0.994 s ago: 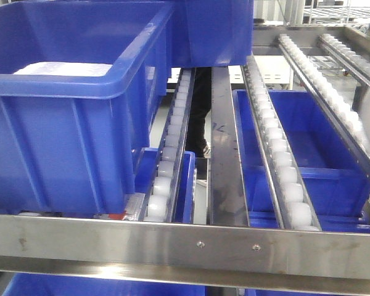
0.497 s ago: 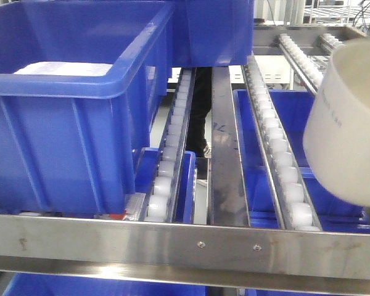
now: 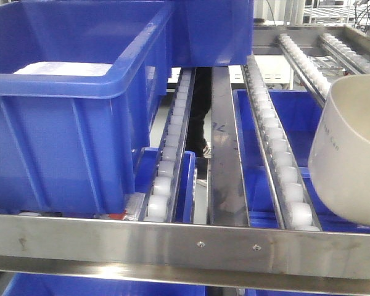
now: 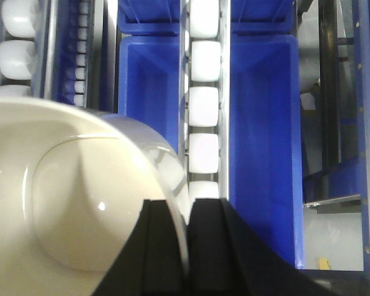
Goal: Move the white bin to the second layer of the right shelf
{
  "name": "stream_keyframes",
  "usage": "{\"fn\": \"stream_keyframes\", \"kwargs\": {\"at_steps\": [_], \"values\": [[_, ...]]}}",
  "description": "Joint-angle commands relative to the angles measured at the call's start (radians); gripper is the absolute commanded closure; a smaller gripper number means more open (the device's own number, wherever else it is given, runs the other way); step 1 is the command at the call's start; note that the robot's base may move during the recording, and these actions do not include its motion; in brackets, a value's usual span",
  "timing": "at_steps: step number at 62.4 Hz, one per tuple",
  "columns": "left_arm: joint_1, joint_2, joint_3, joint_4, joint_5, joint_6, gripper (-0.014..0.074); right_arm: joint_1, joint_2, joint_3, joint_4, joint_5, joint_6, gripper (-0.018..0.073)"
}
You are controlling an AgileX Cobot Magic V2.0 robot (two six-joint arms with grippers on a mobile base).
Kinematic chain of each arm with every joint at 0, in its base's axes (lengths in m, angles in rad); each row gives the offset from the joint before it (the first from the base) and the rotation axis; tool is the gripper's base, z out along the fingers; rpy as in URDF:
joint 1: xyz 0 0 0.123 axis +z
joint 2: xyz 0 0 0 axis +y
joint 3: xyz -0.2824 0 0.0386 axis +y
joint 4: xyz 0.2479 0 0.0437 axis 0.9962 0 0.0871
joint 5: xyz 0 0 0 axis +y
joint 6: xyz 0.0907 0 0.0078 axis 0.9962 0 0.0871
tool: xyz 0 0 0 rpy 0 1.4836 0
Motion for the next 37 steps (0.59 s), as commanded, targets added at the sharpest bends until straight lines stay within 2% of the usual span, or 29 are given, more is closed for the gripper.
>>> {"fn": "stream_keyframes", "kwargs": {"at_steps": [1,9,21,37], "values": [[0.001,-0.019,0.029,-0.008,-0.083,-0.005,0.0512,-0.003,-0.01,-0.04,0.006,-0.076,-0.003,0.0502],[0.001,-0.019,0.029,-0.008,-0.083,-0.005,0.0512,-0.003,-0.003,-0.04,0.011,-0.047,-0.003,0.0464],[0.001,-0.019,0.029,-0.008,-0.083,-0.005,0.0512,-0.003,-0.014,-0.041,0.032,-0.028,-0.003,0.0176],[0.001,-0.019,0.029,-0.008,-0.083,-0.005,0.0512,-0.003,-0.157,-0.041,0.052,-0.034,-0.004,0.0167]]}}
